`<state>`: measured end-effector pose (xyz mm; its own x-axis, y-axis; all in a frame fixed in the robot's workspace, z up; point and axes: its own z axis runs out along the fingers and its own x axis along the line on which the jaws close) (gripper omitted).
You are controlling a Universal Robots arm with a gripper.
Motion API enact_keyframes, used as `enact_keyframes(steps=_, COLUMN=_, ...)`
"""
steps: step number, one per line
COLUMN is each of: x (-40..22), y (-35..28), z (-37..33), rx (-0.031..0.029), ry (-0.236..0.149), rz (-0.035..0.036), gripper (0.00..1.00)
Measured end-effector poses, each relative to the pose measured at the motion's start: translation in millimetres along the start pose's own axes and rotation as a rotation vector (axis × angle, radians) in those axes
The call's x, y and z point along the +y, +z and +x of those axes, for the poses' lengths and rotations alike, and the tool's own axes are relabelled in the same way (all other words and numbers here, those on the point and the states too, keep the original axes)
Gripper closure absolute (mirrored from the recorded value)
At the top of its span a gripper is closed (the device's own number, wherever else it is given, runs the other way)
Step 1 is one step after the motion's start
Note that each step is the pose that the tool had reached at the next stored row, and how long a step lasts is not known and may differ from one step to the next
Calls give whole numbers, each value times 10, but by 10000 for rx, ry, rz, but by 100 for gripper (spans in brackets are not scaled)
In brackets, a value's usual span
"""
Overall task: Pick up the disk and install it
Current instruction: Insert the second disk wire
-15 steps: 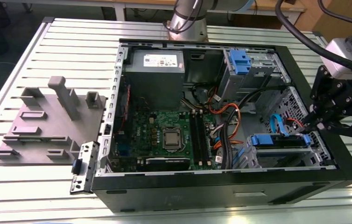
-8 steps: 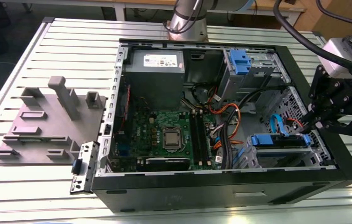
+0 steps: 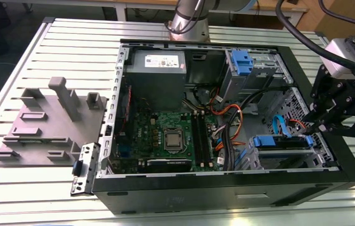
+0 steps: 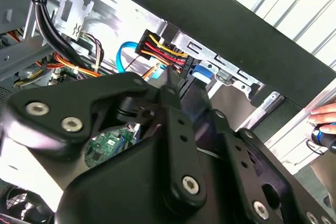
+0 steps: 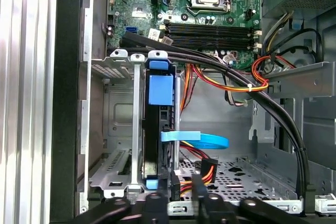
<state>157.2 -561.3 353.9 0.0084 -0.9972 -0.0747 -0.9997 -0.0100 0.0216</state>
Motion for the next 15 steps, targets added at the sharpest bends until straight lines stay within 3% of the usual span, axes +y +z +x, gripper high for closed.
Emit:
enact_keyframes(steps=1, x=0, y=0, z=-1, rx=0, ry=0, rz=0, gripper=70)
enact_keyframes(steps=3, x=0, y=1, z=-1, rx=-1, ry=0, rz=0, gripper=58)
enact_keyframes(steps=6, x=0, y=1, z=-3, rx=0, ry=0, rz=0, gripper=52)
enact_keyframes(steps=7, x=0, y=2, z=-3, rx=0, ry=0, rz=0, gripper=46)
enact_keyframes(steps=15, x=0, y=5, z=-9, rx=0, ry=0, rz=0, gripper=46)
